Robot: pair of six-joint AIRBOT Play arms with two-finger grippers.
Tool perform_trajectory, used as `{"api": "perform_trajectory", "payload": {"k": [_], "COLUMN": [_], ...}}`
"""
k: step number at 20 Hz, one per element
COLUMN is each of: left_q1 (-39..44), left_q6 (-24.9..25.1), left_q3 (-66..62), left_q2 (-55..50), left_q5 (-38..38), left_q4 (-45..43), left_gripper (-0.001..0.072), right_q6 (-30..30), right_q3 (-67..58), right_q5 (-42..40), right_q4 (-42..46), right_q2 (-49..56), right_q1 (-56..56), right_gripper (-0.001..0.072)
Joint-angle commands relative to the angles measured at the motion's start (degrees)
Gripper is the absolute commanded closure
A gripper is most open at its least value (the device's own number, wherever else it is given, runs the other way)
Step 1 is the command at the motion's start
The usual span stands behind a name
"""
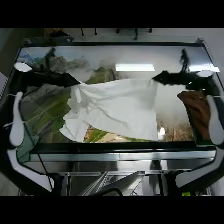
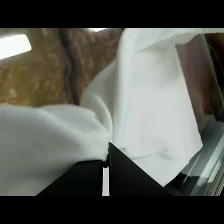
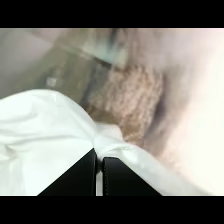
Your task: Fold the shirts.
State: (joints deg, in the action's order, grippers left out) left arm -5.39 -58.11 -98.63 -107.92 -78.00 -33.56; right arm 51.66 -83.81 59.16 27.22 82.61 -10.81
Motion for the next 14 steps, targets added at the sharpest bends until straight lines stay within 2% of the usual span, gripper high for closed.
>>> {"api": "perform_trajectory", "payload": {"k": [1, 2, 3, 4, 5, 6, 8, 11, 14], "left_q1": [-1.7, -2.5, -3.3, -4.3, -5.2, -6.4, -8.8, -10.6, -10.0], "left_q6": [-4.1, -4.5, -5.1, -5.5, -5.5, -5.3, -1.6, 4.6, 7.6], "left_q3": [-10.9, -14.4, -17.2, -19.8, -21.3, -21.7, -18.0, -9.9, -2.4], "left_q2": [-15.8, -16.9, -17.2, -16.9, -16.0, -14.5, -10.1, -4.7, -3.2], "left_q5": [-1.6, -1.9, -2.5, -3.7, -4.9, -6.3, -9.8, -14.8, -16.7], "left_q4": [0.8, 0.7, 0.7, 0.7, 0.6, 0.6, -0.6, -9.7, -14.9], "left_gripper": [0.0689, 0.0686, 0.0684, 0.0507, 0.0115, 0.0001, 0.0001, 0.0001, 0.0001], "right_q6": [-3.2, -3.7, -3.7, -3.7, -3.7, -3.4, -0.2, 4.0, 4.5], "right_q3": [1.3, 1.0, 0.3, 0.0, 0.0, 0.0, 0.0, 3.8, 16.0], "right_q5": [-6.5, -6.9, -6.4, -5.5, -3.6, -1.0, 5.9, 15.7, 17.4], "right_q4": [-1.6, -1.7, -1.5, -1.3, -1.3, -1.1, 1.5, 8.3, 12.3], "right_q2": [9.1, 8.9, 8.3, 7.2, 5.7, 3.8, 0.2, -5.0, -11.7], "right_q1": [1.6, 1.4, 0.8, -0.1, -1.2, -2.9, -7.0, -12.0, -14.3], "right_gripper": [0.0681, 0.0594, 0.0431, 0.0376, 0.0341, 0.0337, 0.0338, 0.0348, 0.0347]}}
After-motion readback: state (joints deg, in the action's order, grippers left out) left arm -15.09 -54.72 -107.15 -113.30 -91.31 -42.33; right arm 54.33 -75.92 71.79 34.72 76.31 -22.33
